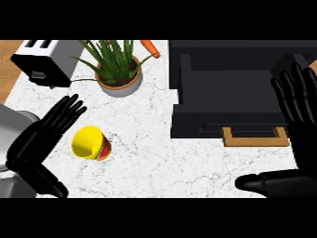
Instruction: Pick up the cup, place it into the drawer and close the drawer
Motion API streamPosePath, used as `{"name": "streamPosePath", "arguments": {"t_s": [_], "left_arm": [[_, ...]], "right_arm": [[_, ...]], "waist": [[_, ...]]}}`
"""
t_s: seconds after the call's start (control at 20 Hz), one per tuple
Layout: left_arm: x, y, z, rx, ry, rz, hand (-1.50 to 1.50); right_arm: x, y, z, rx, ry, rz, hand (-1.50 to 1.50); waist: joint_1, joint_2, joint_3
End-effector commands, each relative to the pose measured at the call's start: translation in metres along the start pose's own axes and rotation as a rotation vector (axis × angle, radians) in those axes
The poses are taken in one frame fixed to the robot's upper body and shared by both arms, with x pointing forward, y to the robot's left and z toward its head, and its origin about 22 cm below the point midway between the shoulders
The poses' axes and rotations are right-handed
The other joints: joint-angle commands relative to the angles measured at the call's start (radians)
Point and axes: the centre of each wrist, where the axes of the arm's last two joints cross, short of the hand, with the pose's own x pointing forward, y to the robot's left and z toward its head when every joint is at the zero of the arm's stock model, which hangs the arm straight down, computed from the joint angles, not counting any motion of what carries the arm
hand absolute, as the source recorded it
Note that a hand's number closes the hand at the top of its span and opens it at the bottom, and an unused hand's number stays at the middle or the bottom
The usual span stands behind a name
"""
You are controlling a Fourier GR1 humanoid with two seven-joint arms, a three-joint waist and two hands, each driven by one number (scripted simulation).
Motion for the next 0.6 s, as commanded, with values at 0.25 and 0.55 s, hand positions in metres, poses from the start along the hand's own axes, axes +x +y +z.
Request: {"name": "streamPosePath", "arguments": {"t_s": [0.25,0.55], "left_arm": [[-0.029,0.010,0.006,0.007,0.051,-0.037,-1.50],[-0.065,0.031,0.020,0.006,0.089,-0.043,-1.50]], "right_arm": [[0.009,-0.010,-0.004,0.003,0.000,0.000,-1.50],[0.019,-0.002,0.007,0.029,0.002,-0.001,-1.50]], "waist": [[0.001,-0.001,0.000],[-0.004,0.000,0.000]]}}
